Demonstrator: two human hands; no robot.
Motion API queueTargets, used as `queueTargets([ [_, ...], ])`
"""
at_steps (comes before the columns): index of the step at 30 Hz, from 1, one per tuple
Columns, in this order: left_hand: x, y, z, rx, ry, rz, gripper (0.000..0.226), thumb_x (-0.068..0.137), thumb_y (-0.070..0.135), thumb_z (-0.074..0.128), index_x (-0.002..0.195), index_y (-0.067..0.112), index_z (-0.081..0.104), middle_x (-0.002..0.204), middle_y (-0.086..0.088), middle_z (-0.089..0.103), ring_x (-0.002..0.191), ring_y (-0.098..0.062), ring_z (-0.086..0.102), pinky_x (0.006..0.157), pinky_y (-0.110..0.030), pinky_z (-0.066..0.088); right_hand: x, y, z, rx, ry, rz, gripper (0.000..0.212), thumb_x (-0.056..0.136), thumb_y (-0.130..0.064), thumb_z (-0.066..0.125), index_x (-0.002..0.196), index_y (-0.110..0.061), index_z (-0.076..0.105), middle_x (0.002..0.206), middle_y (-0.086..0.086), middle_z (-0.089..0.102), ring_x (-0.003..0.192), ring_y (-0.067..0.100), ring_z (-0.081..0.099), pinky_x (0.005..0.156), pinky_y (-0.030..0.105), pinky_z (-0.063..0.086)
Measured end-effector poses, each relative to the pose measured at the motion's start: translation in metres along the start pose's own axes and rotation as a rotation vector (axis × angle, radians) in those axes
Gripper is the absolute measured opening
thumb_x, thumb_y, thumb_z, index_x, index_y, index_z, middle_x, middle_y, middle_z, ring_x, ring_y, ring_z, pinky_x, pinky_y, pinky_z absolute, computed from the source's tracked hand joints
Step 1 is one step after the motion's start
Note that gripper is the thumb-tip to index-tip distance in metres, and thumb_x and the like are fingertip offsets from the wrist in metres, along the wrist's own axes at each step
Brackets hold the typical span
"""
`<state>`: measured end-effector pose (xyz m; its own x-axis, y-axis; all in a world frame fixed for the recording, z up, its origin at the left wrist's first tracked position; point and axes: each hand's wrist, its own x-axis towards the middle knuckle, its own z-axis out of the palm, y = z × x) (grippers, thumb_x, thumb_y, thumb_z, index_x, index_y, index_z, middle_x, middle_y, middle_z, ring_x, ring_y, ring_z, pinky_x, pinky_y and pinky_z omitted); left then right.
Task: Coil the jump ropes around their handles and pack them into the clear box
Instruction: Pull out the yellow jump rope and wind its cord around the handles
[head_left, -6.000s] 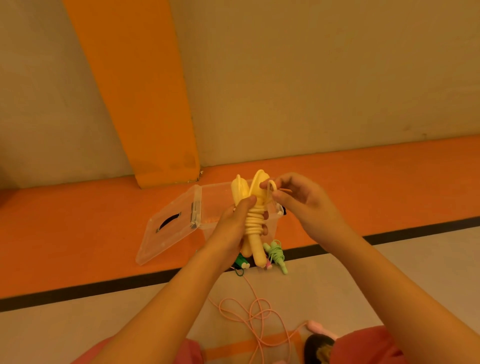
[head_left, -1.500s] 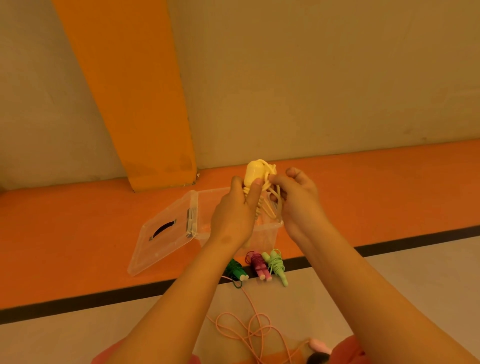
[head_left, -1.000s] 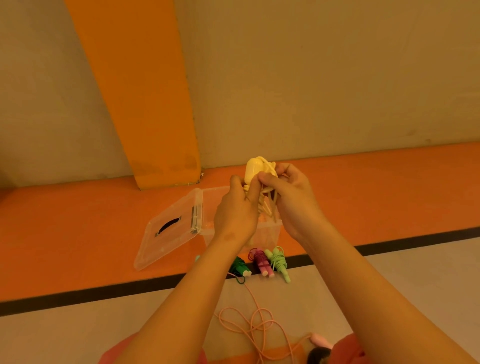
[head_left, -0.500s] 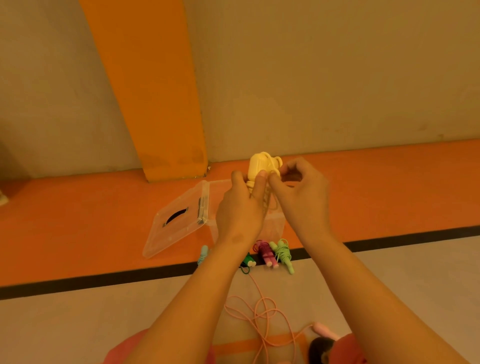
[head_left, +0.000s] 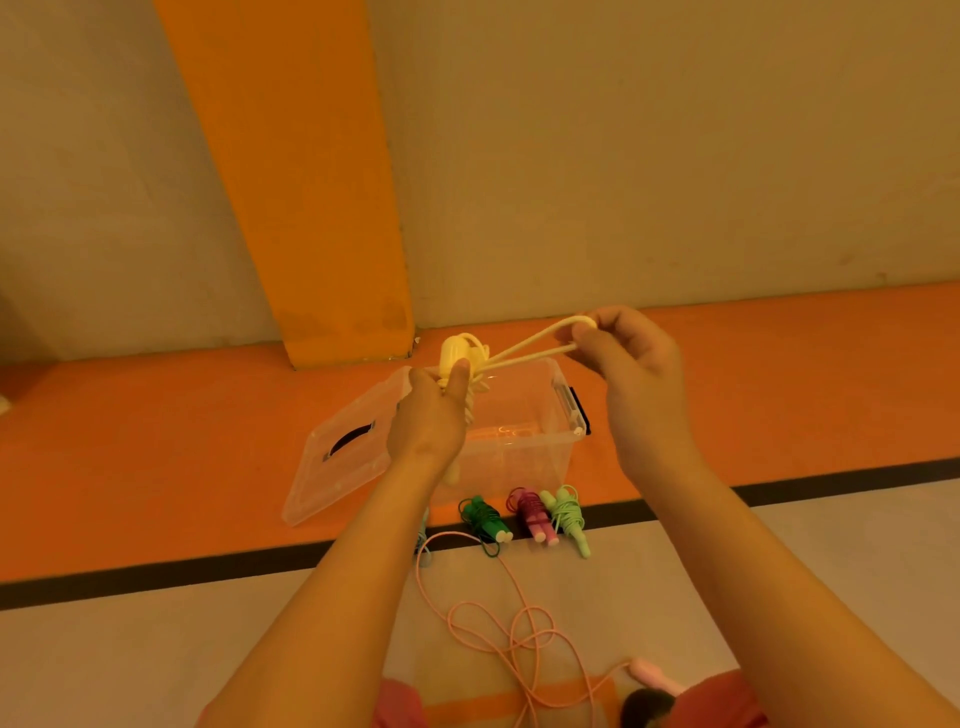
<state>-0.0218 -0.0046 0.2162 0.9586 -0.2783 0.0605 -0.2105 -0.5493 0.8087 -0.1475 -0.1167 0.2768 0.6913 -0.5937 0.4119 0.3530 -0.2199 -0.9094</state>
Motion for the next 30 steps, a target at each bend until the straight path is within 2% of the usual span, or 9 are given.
queueTargets([
  [3, 0.011, -0.009, 0.004, 0.003, -0.028, -0.019, 0.04, 0.098, 0.056, 0.029, 0.106, 0.018, 0.039, 0.093, -0.003, 0.057, 0.085, -0.027, 0.057, 0.071, -0.036, 0.044, 0.0, -0.011, -0.002, 0.052, -0.02, -0.024, 0.009, 0.08, -0.02, 0.057, 0.076, -0.014, 0.063, 0.08, 0.009, 0.062, 0.08, 0.019, 0.058, 0.08, 0.038, 0.048],
  [8, 0.016, -0.015, 0.015, 0.01, -0.034, -0.016, 0.055, 0.096, 0.061, 0.025, 0.096, 0.014, 0.055, 0.096, -0.011, 0.062, 0.095, -0.035, 0.059, 0.082, -0.044, 0.048, -0.013, -0.02, 0.007, 0.093, -0.133, -0.098, 0.011, 0.08, -0.013, 0.056, 0.073, -0.018, 0.061, 0.073, -0.01, 0.063, 0.077, 0.012, 0.059, 0.073, 0.024, 0.049],
  [13, 0.018, -0.022, 0.018, -0.05, -0.059, -0.03, 0.063, 0.092, 0.066, 0.026, 0.071, 0.015, 0.056, 0.081, -0.016, 0.066, 0.081, -0.037, 0.064, 0.079, -0.049, 0.053, -0.02, -0.021, 0.011, 0.093, -0.2, -0.112, 0.009, 0.08, -0.011, 0.056, 0.074, -0.015, 0.062, 0.078, -0.001, 0.063, 0.081, 0.021, 0.06, 0.076, 0.035, 0.049],
  [15, 0.018, -0.022, 0.017, -0.121, -0.067, -0.041, 0.064, 0.093, 0.064, 0.03, 0.072, 0.01, 0.058, 0.08, -0.02, 0.067, 0.077, -0.037, 0.065, 0.077, -0.052, 0.054, -0.019, -0.021, 0.013, 0.124, -0.216, -0.07, 0.007, 0.08, -0.012, 0.057, 0.076, -0.012, 0.062, 0.08, 0.003, 0.064, 0.084, 0.024, 0.061, 0.079, 0.036, 0.051],
  [18, 0.015, -0.015, 0.012, -0.252, -0.089, -0.053, 0.064, 0.096, 0.057, 0.034, 0.081, 0.001, 0.061, 0.077, -0.02, 0.062, 0.068, -0.031, 0.06, 0.075, -0.052, 0.053, -0.01, -0.018, 0.009, 0.263, -0.188, 0.068, 0.006, 0.085, -0.011, 0.059, 0.08, -0.01, 0.062, 0.077, 0.0, 0.067, 0.08, 0.016, 0.064, 0.081, 0.03, 0.054],
  [22, 0.009, -0.013, 0.012, -0.268, -0.126, -0.058, 0.066, 0.092, 0.061, 0.037, 0.083, 0.001, 0.063, 0.072, -0.015, 0.061, 0.062, -0.027, 0.056, 0.072, -0.052, 0.053, 0.0, 0.002, -0.002, 0.108, -0.126, 0.106, 0.016, 0.09, -0.007, 0.058, 0.104, -0.01, 0.064, 0.1, 0.007, 0.067, 0.098, 0.023, 0.063, 0.092, 0.039, 0.05],
  [25, 0.001, -0.01, 0.014, -0.235, -0.143, -0.054, 0.062, 0.093, 0.06, 0.036, 0.08, 0.006, 0.062, 0.073, -0.014, 0.064, 0.064, -0.028, 0.059, 0.074, -0.05, 0.053, 0.0, 0.02, -0.006, 0.105, -0.182, 0.2, 0.031, 0.088, -0.01, 0.06, 0.119, -0.016, 0.06, 0.115, 0.005, 0.065, 0.11, 0.018, 0.061, 0.093, 0.032, 0.051],
  [28, -0.006, -0.005, 0.017, -0.234, -0.172, -0.07, 0.061, 0.097, 0.055, 0.035, 0.085, 0.002, 0.064, 0.073, -0.014, 0.066, 0.061, -0.027, 0.061, 0.073, -0.045, 0.054, -0.002, 0.036, -0.006, -0.11, -0.311, 0.208, 0.034, 0.086, -0.017, 0.065, 0.119, -0.023, 0.059, 0.118, 0.004, 0.062, 0.106, 0.01, 0.061, 0.09, 0.025, 0.051],
  [30, -0.01, -0.001, 0.02, -0.263, -0.206, -0.073, 0.058, 0.097, 0.054, 0.037, 0.081, 0.004, 0.062, 0.066, -0.012, 0.064, 0.056, -0.026, 0.06, 0.071, -0.046, 0.055, -0.004, 0.043, -0.002, -0.258, -0.304, 0.171, 0.029, 0.086, -0.015, 0.066, 0.114, -0.02, 0.063, 0.114, 0.006, 0.063, 0.099, 0.009, 0.062, 0.083, 0.018, 0.049],
])
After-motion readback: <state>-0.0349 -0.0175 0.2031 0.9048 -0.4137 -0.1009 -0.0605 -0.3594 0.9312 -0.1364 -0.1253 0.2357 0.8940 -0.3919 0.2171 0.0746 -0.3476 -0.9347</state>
